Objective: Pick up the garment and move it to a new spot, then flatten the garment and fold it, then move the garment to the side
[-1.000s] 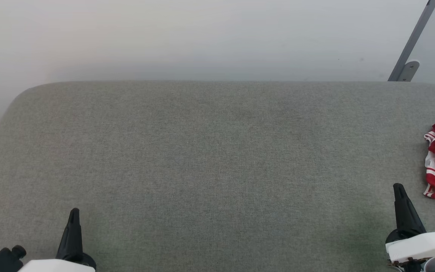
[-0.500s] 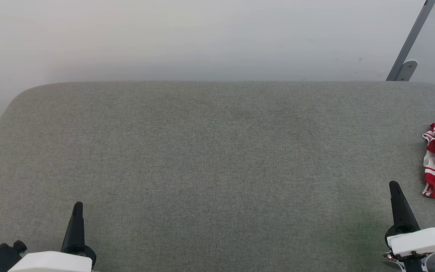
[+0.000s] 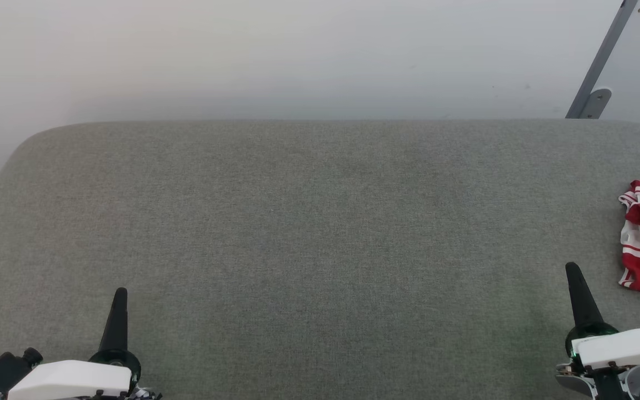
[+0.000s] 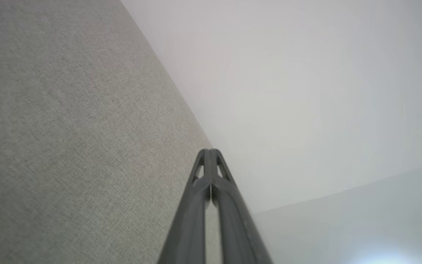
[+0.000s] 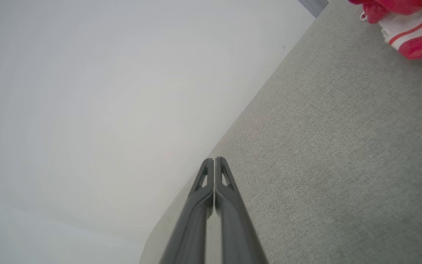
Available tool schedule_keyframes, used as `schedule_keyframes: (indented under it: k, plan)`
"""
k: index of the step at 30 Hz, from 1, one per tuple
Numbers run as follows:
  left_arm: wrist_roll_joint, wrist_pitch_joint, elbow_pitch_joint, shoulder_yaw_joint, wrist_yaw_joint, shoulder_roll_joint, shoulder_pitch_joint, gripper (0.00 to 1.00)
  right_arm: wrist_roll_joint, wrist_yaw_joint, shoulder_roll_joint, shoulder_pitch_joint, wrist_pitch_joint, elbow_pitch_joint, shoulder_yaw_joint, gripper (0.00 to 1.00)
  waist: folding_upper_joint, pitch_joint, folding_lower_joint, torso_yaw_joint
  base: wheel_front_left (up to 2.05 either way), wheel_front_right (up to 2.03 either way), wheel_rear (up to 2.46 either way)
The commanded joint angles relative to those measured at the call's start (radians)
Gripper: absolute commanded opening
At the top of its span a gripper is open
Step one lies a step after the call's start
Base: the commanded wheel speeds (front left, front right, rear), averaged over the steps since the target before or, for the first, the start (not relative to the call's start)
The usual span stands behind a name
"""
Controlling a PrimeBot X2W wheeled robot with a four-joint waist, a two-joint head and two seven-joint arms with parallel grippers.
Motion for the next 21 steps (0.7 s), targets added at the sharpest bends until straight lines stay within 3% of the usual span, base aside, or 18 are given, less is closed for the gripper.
schedule_keyframes:
  k: [1,21]
  plan:
    - [-0.017,0.008,-0.007,0.004,0.000,0.003,-0.025,0.00,0.019,0.000,0.000,-0.026,0.007,-0.008,-0.003,0.00,0.0000,0.000,0.0000,0.000,0.00,0.00,0.00]
    - [-0.175,0.059,0.011,0.011,0.000,-0.015,-0.061,0.00,0.189,0.000,0.026,-0.046,0.058,0.004,-0.010,0.00,0.0000,-0.001,0.0000,-0.007,0.00,0.00,0.00]
